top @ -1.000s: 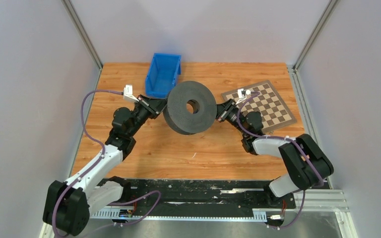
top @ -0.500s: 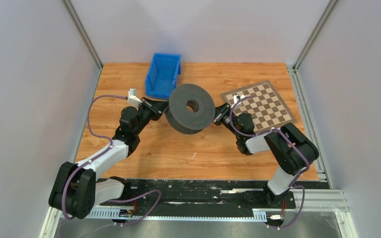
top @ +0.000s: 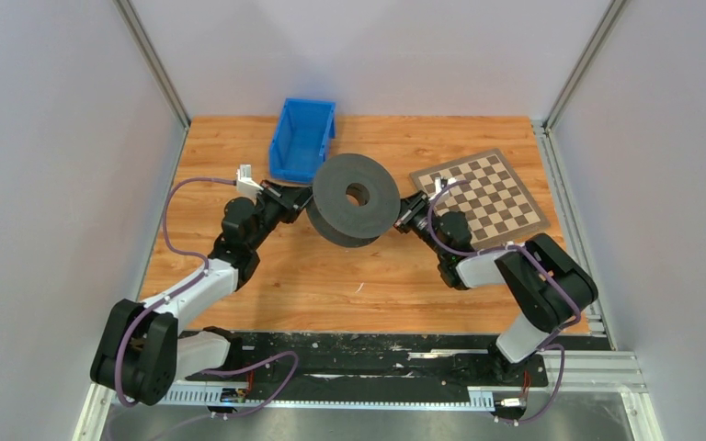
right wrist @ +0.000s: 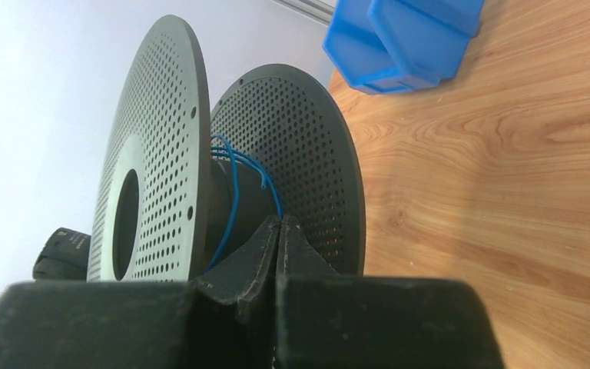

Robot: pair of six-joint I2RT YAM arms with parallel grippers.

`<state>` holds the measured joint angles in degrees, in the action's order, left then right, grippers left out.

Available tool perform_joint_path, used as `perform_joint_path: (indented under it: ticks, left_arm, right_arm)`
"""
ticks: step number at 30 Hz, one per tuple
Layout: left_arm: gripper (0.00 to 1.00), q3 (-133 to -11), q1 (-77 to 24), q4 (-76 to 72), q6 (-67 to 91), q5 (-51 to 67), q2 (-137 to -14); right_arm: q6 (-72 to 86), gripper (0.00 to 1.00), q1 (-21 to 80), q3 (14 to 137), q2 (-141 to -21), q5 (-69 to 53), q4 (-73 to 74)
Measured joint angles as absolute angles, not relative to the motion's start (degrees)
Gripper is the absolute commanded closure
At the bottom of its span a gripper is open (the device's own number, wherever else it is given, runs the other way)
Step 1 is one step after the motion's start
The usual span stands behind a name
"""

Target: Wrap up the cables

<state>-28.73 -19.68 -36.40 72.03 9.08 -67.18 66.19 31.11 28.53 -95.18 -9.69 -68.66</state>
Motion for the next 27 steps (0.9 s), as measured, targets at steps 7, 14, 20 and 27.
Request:
perform_joint_path:
  ticks: [7,14,20,27]
  left_arm:
    - [1.00,-28.51,-19.73,-35.99,73.93,11.49,-65.08]
    - [1.00,-28.56,-19.75,-31.79,74.56,12.91,-63.40]
    - [1.00,-29.85,-19.75,-28.29,74.65,13.30,-63.40]
    - [1.00,-30.52,-19.75,-26.94,74.63,13.52,-63.40]
  right_arm:
    - [67.90,0.94,31.09,27.14,-90.21,-9.67,-66.46]
    - [68.03,0.87,30.06,27.05,-88.27,-9.21,-61.73]
    - [68.01,0.85,29.41,27.03,-88.27,-9.04,-59.37]
    - [67.88,0.82,29.04,27.05,-88.27,-9.08,-59.35]
